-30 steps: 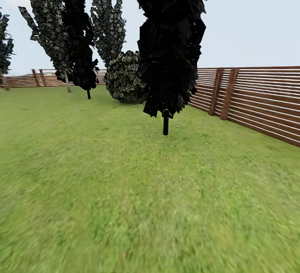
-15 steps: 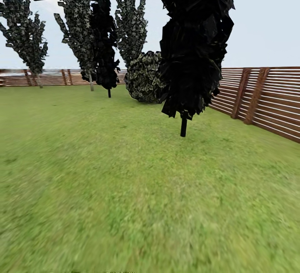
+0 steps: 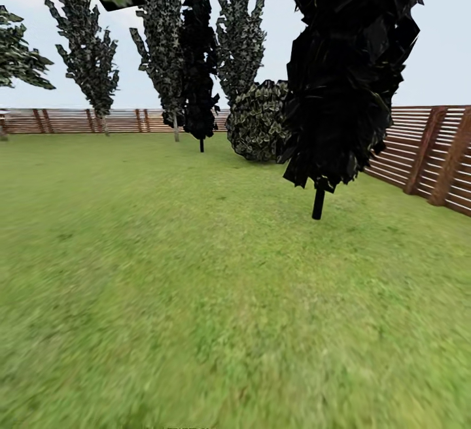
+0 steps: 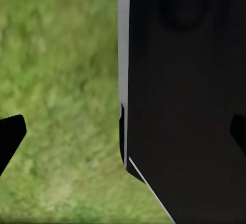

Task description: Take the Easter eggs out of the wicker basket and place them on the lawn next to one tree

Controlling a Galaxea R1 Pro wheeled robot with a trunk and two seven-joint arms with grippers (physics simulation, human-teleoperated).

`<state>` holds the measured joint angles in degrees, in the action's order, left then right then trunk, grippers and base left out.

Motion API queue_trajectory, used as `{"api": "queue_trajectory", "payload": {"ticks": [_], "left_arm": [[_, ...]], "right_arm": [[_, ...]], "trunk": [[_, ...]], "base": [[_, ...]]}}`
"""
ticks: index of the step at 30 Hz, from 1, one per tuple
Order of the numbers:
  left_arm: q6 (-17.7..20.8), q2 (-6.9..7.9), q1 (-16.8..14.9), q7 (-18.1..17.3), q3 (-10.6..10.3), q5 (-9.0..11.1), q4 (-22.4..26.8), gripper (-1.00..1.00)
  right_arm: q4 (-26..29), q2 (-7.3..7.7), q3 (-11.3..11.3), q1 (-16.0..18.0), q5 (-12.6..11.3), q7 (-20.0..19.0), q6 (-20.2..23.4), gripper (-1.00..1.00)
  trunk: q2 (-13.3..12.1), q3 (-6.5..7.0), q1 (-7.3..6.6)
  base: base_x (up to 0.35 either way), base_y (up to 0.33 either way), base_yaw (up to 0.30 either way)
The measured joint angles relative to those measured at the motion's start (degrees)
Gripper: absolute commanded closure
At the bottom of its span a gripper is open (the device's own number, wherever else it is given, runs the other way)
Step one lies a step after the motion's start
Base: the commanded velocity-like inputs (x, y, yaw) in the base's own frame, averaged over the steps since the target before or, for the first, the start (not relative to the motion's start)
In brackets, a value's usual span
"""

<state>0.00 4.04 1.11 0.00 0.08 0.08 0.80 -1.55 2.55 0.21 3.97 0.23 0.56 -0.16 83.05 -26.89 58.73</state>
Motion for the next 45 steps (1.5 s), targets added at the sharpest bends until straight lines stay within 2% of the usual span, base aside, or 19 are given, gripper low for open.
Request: {"api": "queue_trajectory", "payload": {"ticks": [45], "left_arm": [[0.0, 0.0, 0.0, 0.0, 0.0, 0.0, 0.0, -1.0]], "right_arm": [[0.0, -0.16, -0.04, 0.0, 0.0, 0.0, 0.08, -1.0]], "trunk": [[0.0, 0.0, 0.0]], "base": [[0.0, 0.0, 0.3]]}}
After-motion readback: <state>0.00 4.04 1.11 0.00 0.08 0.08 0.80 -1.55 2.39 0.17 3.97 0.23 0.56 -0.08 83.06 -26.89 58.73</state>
